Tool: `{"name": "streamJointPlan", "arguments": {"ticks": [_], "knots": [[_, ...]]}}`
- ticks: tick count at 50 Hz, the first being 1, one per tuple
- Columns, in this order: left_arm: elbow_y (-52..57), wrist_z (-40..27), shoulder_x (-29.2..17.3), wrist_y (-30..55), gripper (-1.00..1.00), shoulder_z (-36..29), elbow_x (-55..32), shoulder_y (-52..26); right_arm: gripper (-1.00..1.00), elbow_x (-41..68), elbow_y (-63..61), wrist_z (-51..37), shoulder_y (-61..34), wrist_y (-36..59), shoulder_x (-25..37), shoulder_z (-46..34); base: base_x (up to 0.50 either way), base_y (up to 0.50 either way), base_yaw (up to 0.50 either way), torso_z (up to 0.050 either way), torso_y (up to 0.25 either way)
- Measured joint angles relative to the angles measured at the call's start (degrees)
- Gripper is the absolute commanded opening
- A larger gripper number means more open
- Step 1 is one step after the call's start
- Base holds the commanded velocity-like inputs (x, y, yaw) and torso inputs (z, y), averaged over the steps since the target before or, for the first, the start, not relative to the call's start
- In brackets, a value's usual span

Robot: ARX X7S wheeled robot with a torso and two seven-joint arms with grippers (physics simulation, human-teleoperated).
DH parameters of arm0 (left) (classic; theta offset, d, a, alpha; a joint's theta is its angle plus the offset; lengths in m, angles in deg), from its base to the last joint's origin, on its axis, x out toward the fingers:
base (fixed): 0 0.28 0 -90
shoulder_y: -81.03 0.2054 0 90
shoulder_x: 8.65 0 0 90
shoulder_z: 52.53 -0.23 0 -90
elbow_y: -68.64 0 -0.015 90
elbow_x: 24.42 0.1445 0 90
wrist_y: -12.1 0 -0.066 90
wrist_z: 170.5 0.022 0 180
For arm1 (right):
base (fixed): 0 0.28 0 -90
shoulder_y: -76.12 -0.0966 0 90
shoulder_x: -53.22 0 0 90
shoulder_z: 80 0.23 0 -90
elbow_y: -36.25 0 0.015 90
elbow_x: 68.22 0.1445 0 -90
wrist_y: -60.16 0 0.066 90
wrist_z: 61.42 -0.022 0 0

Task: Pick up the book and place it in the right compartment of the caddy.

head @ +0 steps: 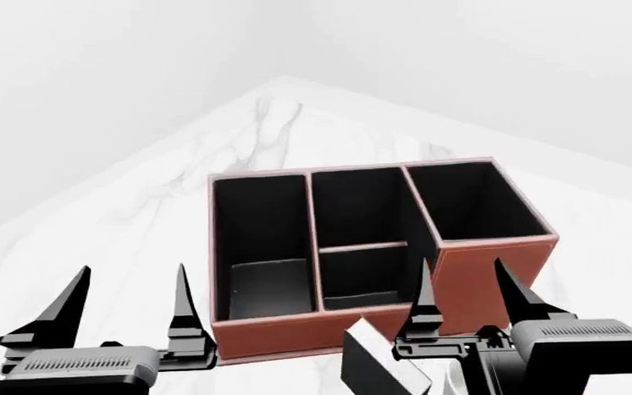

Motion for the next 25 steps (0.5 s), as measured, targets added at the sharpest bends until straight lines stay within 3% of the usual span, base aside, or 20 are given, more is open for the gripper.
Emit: {"name": "streamJointPlan", "arguments": {"ticks": [25], "knots": [[0.0, -0.7, -0.7, -0.2, 1.0, -0.5, -0.3, 0.0, 1.0, -0.7, -0.4, -0.3, 0.1, -0.2, 1.0, -0.9, 0.0, 0.0, 0.0, 0.0, 0.0]]}}
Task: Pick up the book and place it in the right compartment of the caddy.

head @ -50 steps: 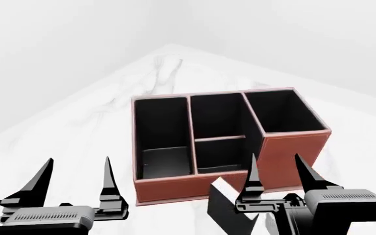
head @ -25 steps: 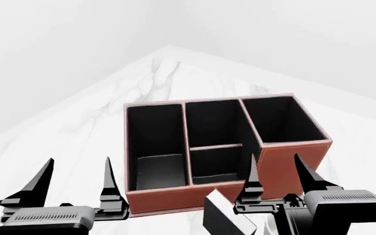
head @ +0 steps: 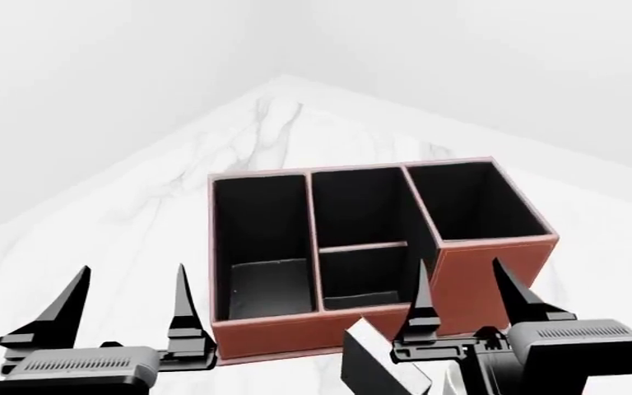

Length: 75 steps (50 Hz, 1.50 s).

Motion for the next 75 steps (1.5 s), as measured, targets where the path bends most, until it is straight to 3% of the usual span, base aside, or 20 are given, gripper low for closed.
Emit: {"name": "streamJointPlan", "arguments": {"ticks": [21, 35, 50, 75], "knots": [[-0.2, -0.6, -0.4, 0.0, 1.0, -0.2, -0.3, -0.2, 1.0, 9.7, -6.3, 5.4, -0.5, 10.3, 9.0, 2.5, 0.0, 0.0, 0.0, 0.0, 0.0], [-0.4, -0.9, -0.6, 0.1, 1.0, -0.7, -0.2, -0.3, 1.0, 19.7, -6.8, 11.8, 0.7, 11.8, 14.2, 6.9, 0.0, 0.0, 0.0, 0.0, 0.0], [-0.9, -1.1, -0.8, 0.1, 1.0, -1.3, -0.1, -0.6, 1.0, 25.2, -3.8, 17.4, -0.7, 11.4, 17.0, 9.0, 0.0, 0.0, 0.0, 0.0, 0.0], [-1.2, -1.6, -1.1, 0.0, 1.0, -2.0, -0.1, -0.8, 1.0, 24.7, -0.9, 22.6, -0.5, 8.9, 18.6, 8.5, 0.0, 0.0, 0.0, 0.0, 0.0]]}}
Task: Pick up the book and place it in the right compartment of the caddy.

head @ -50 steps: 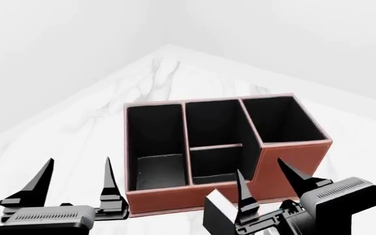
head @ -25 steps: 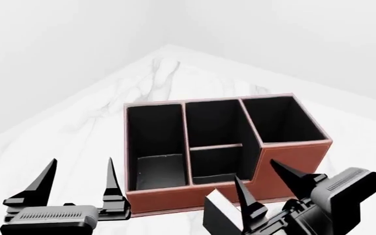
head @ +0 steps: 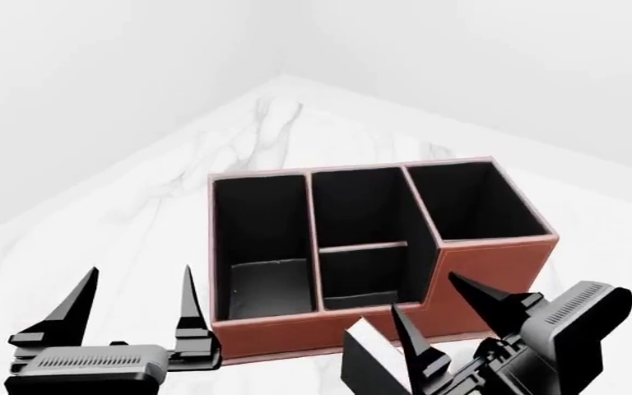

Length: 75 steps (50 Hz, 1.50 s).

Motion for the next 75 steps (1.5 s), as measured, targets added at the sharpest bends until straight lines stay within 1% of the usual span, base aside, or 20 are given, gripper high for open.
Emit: {"name": "streamJointPlan", "arguments": {"ticks": [36, 75], "knots": [[-0.3, -0.7, -0.6, 0.1, 1.0, -0.7, -0.2, -0.2, 1.0, -3.1, -2.2, 1.1, 6.4, -3.9, 0.5, 0.0, 0.0, 0.0, 0.0, 0.0, 0.0], [-0.1, -1.5, -1.2, 0.3, 1.0, -1.2, -0.6, -0.3, 1.0, -8.4, 1.7, 3.4, 8.2, -7.4, -1.3, -4.6, 0.0, 0.0, 0.0, 0.0, 0.0]]}}
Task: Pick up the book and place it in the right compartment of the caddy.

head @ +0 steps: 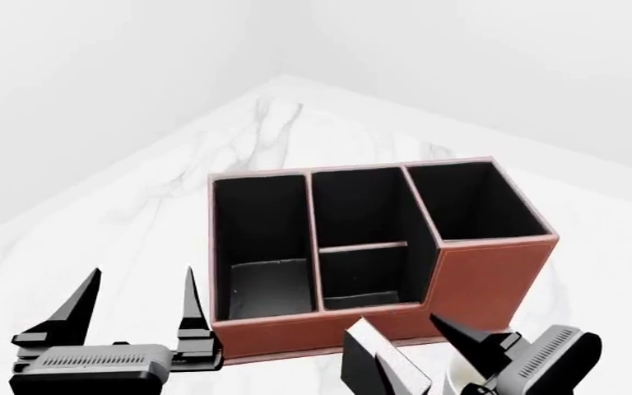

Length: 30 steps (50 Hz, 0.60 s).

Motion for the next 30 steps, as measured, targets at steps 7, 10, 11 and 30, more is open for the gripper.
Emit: {"name": "streamJointPlan", "arguments": {"ticks": [7, 10, 11, 30], "knots": [[0.0, -0.1, -0.1, 0.0, 1.0, -0.1, -0.1, 0.0, 1.0, -1.0, 2.0, 0.6, 0.2, -1.2, -0.9, -0.8, 0.0, 0.0, 0.0, 0.0, 0.0], [0.0, -0.2, -0.2, 0.0, 1.0, -0.1, -0.1, 0.0, 1.0, -1.3, 2.8, 0.7, 0.3, -1.7, -1.3, -1.0, 0.0, 0.0, 0.0, 0.0, 0.0], [0.0, -0.2, -0.2, 0.0, 1.0, -0.2, -0.1, 0.0, 1.0, -1.3, 3.1, 0.8, 0.3, -1.9, -1.4, -1.1, 0.0, 0.0, 0.0, 0.0, 0.0], [0.0, -0.5, -0.5, -0.1, 1.0, -0.4, -0.2, -0.1, 1.0, -3.4, 7.0, 1.6, 0.6, -4.5, -2.9, -2.3, 0.0, 0.0, 0.0, 0.0, 0.0]]}}
